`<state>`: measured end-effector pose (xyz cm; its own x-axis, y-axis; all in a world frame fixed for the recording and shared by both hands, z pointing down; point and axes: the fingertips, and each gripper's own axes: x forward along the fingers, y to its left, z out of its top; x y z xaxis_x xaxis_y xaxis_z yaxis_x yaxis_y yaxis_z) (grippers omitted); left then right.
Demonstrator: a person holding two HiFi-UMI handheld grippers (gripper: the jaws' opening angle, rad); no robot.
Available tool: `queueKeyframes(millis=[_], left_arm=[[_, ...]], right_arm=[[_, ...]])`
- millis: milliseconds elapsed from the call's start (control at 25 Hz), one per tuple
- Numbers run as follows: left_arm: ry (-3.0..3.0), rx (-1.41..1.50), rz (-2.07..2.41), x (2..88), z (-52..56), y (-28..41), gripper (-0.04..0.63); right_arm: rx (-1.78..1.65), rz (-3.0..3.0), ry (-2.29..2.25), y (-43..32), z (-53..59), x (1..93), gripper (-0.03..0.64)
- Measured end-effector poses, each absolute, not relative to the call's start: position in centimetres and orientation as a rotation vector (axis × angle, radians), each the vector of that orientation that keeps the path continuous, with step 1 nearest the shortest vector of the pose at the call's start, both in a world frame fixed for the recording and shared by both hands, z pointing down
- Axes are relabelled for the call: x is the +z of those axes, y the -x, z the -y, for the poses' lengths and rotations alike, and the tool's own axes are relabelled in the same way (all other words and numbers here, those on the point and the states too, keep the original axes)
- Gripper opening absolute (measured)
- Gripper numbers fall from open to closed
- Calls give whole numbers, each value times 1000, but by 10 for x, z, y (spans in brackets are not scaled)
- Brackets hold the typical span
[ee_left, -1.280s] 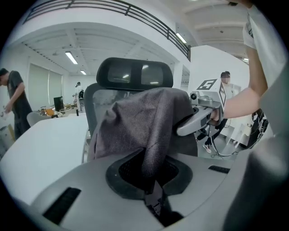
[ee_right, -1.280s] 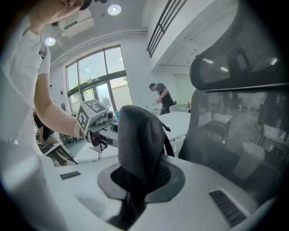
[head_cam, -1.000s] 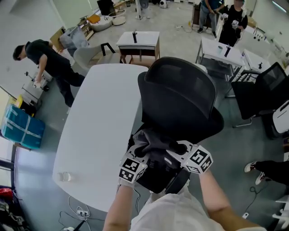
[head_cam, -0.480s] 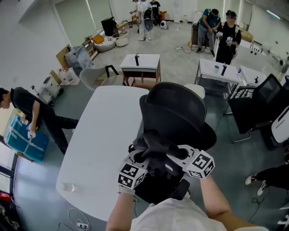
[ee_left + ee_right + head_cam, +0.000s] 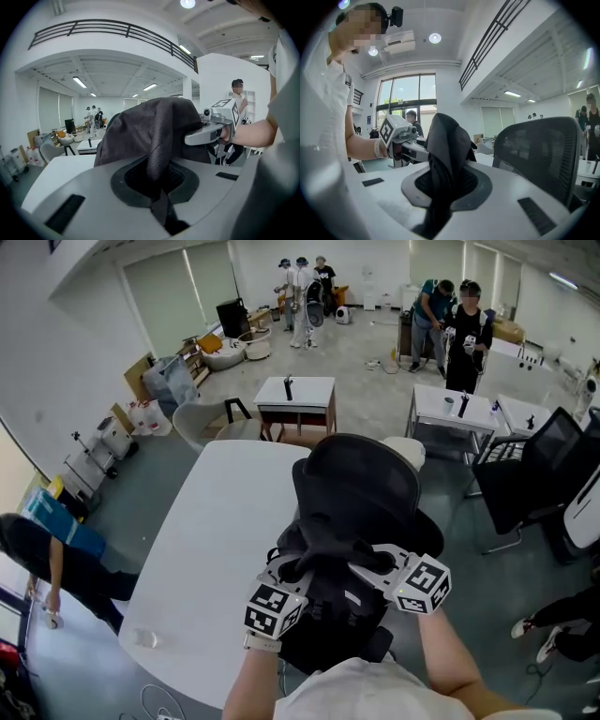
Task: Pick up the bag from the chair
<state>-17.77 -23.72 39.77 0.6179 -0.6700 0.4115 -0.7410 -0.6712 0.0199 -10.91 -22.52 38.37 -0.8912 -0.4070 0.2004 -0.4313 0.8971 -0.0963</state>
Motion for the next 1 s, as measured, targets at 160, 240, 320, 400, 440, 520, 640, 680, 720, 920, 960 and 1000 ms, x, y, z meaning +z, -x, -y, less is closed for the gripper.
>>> queueKeyframes(millis=[160, 240, 320, 400, 440, 520, 640, 680, 720, 920, 960, 1000], left_arm=[[-2671, 544, 1184, 391, 235, 176, 35], [-2676, 541, 1190, 389, 233, 174, 34], [-2678, 538, 1195, 386, 231, 174, 32], [-2681, 533, 1199, 383, 229, 173, 32], [-2683, 532, 1200, 381, 228, 173, 32], [-2685, 529, 1200, 379, 227, 171, 31], [-2690, 528, 1202, 378, 227, 168, 31], [-2691, 531, 1202, 378, 227, 168, 31], [-2691, 533, 1201, 379, 226, 167, 31], [-2689, 518, 1196, 382, 220, 165, 31], [-2689, 514, 1195, 382, 219, 165, 29], [-2690, 511, 1195, 383, 219, 165, 30]], right_arm=[[190, 2906, -646, 107, 223, 376, 51], [185, 2911, -647, 106, 222, 374, 51], [181, 2912, -649, 105, 220, 372, 51], [174, 2914, -647, 105, 219, 368, 51], [171, 2914, -647, 104, 218, 367, 51], [169, 2917, -646, 102, 216, 365, 51], [170, 2925, -642, 100, 216, 363, 51], [171, 2926, -642, 99, 216, 363, 51], [174, 2924, -644, 99, 215, 364, 51], [168, 2916, -655, 96, 210, 367, 51], [166, 2917, -652, 97, 208, 367, 51], [164, 2918, -649, 97, 208, 368, 50]])
